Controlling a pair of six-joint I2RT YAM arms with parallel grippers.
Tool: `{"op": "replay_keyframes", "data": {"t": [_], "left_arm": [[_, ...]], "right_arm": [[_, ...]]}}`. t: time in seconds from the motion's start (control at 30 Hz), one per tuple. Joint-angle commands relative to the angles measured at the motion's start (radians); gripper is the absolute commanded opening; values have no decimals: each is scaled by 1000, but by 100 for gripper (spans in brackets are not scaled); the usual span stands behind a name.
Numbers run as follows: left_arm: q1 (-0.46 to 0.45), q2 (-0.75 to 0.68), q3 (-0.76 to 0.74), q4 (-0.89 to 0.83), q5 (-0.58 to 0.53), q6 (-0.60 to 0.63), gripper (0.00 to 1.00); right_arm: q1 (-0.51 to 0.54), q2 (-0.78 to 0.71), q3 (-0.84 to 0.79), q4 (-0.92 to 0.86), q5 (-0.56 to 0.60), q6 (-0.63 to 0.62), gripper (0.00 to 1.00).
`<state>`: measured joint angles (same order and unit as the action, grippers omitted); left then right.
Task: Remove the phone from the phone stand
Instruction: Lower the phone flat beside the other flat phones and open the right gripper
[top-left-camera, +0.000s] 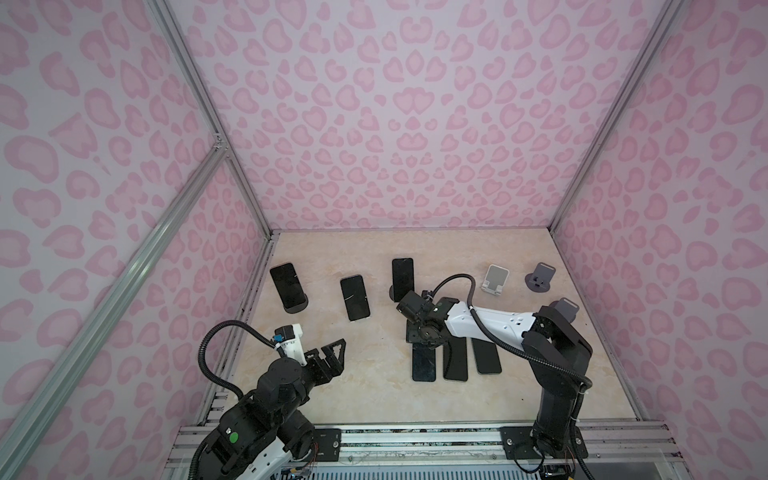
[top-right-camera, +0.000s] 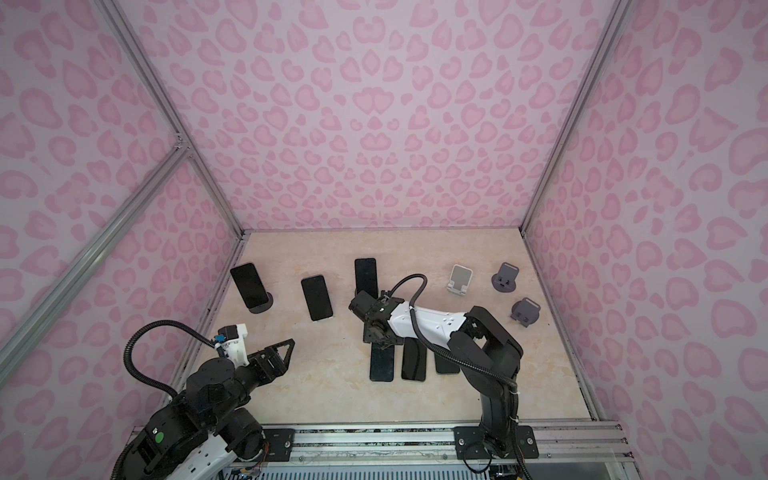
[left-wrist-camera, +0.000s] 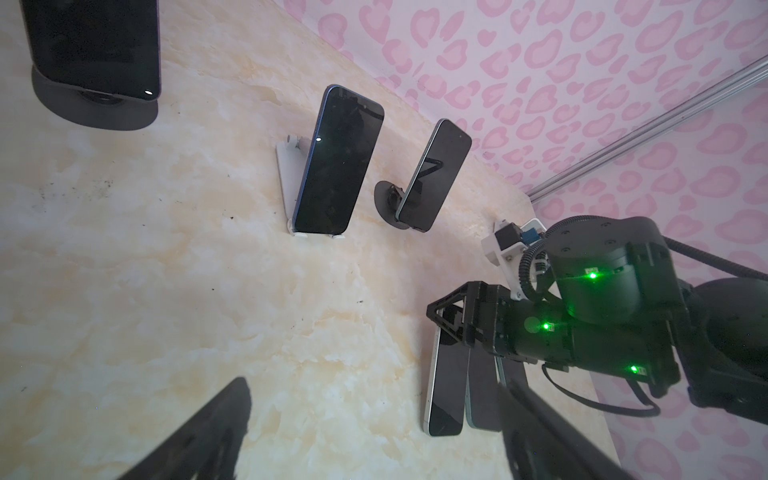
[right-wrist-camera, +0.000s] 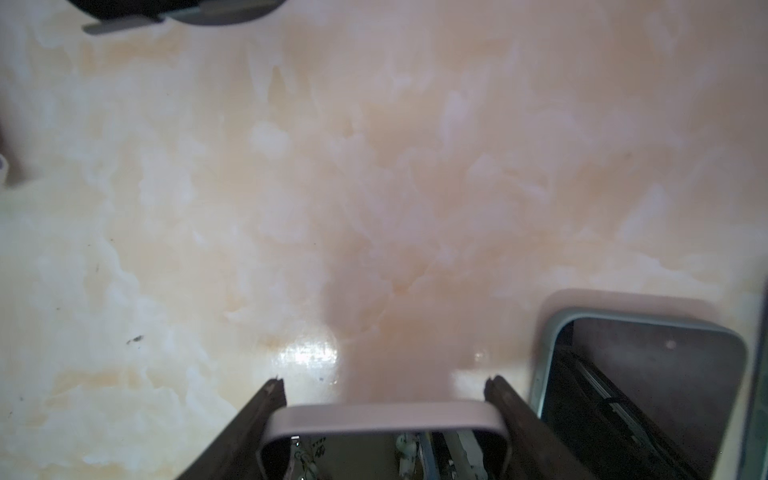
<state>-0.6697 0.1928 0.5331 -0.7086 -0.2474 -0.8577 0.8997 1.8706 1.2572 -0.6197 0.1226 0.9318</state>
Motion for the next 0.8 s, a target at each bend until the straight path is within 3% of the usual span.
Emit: {"op": "replay_keyframes", "data": {"t": [0.0,0.47,0.77], "left_arm": [[1,0,-7,-11,-9,-14,96],[1,30,-25,13,-2,-36,97],[1,61,-16,1,-30,-58,98]], "right_arm": [[9,14,-13,8,42,22,60],[38,42,-51,30,141,42,67],[54,61,-77,55,144,45,73]]}}
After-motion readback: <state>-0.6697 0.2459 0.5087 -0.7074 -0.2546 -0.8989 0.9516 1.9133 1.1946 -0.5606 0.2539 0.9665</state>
